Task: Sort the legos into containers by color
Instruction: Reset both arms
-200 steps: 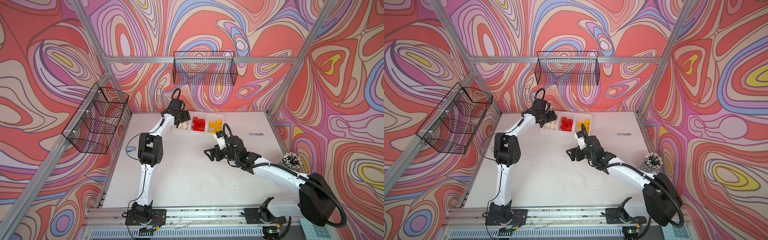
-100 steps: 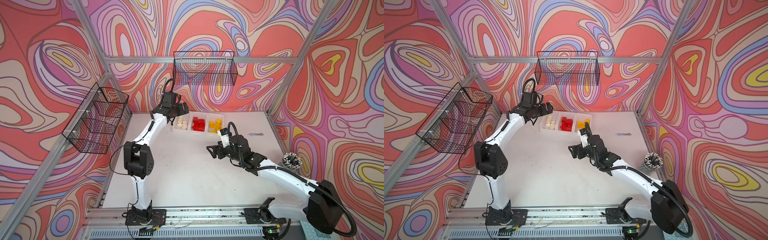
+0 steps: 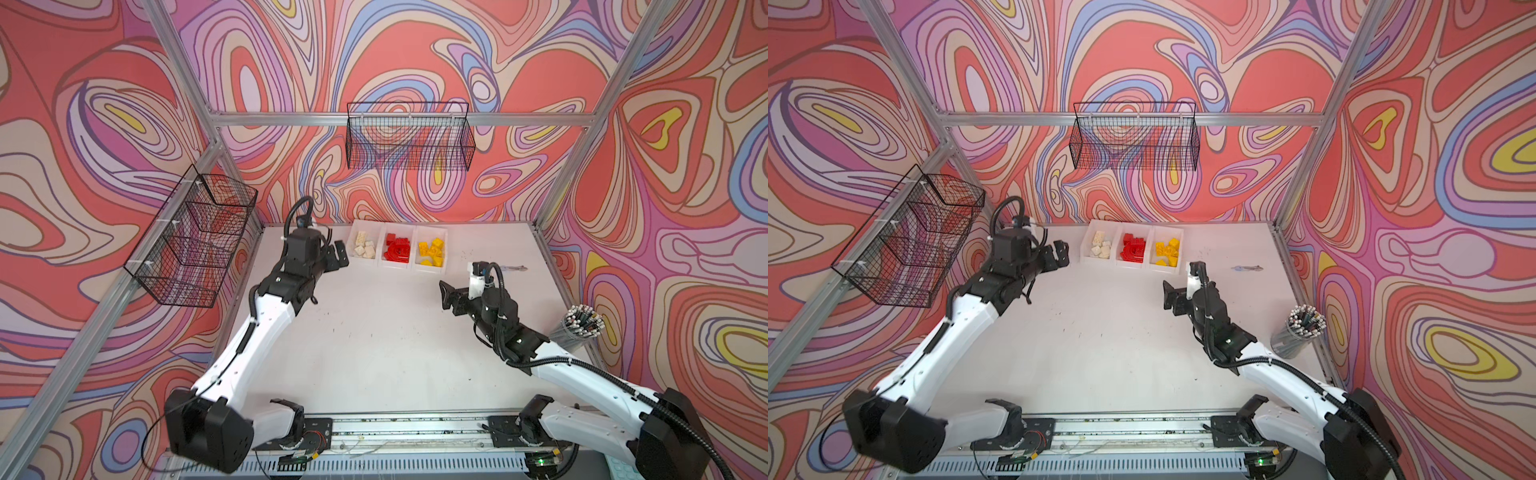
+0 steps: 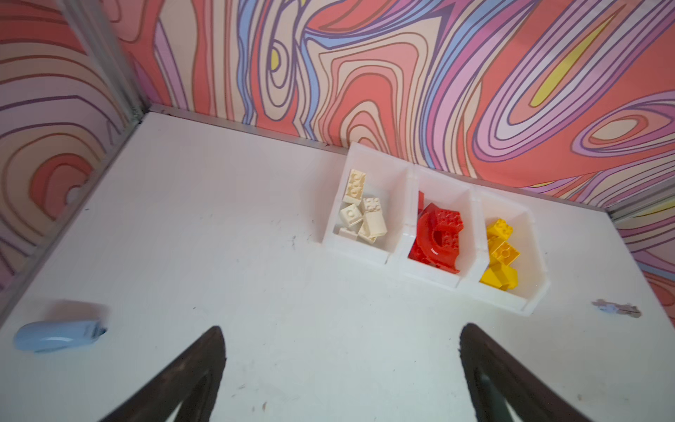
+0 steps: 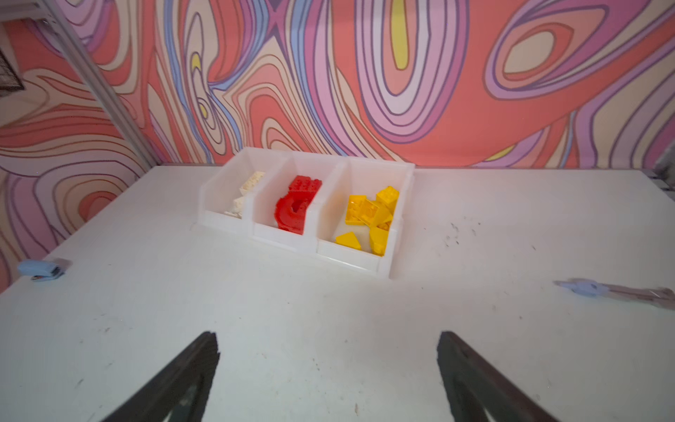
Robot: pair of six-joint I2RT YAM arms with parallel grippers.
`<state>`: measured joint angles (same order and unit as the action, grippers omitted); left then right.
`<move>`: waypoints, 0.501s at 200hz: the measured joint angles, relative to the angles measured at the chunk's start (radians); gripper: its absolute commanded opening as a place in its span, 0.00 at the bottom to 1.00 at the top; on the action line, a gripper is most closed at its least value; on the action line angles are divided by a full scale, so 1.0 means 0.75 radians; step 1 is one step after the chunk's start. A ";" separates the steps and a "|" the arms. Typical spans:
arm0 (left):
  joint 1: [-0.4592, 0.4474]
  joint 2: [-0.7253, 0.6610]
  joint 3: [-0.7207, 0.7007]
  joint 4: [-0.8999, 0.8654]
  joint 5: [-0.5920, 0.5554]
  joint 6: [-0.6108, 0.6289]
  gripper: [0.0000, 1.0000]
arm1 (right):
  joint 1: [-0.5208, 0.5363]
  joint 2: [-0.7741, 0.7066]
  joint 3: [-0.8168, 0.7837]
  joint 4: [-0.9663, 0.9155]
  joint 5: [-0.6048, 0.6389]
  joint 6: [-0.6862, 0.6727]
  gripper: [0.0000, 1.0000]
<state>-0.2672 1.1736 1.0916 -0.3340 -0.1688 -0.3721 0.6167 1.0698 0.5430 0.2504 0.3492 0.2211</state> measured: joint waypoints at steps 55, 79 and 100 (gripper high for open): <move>0.000 -0.370 -0.644 0.338 -0.156 0.185 1.00 | 0.000 0.226 -0.055 0.314 0.382 -0.138 0.98; 0.017 -0.306 -0.782 0.507 -0.183 0.286 1.00 | -0.021 0.291 -0.126 0.524 0.471 -0.256 0.98; 0.086 -0.152 -0.783 0.602 -0.184 0.354 1.00 | -0.121 0.289 -0.157 0.588 0.475 -0.277 0.98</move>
<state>-0.2028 1.0595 0.5041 0.1177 -0.3065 -0.1066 0.5262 1.2869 0.4255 0.6914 0.7052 0.0135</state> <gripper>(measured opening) 0.999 0.983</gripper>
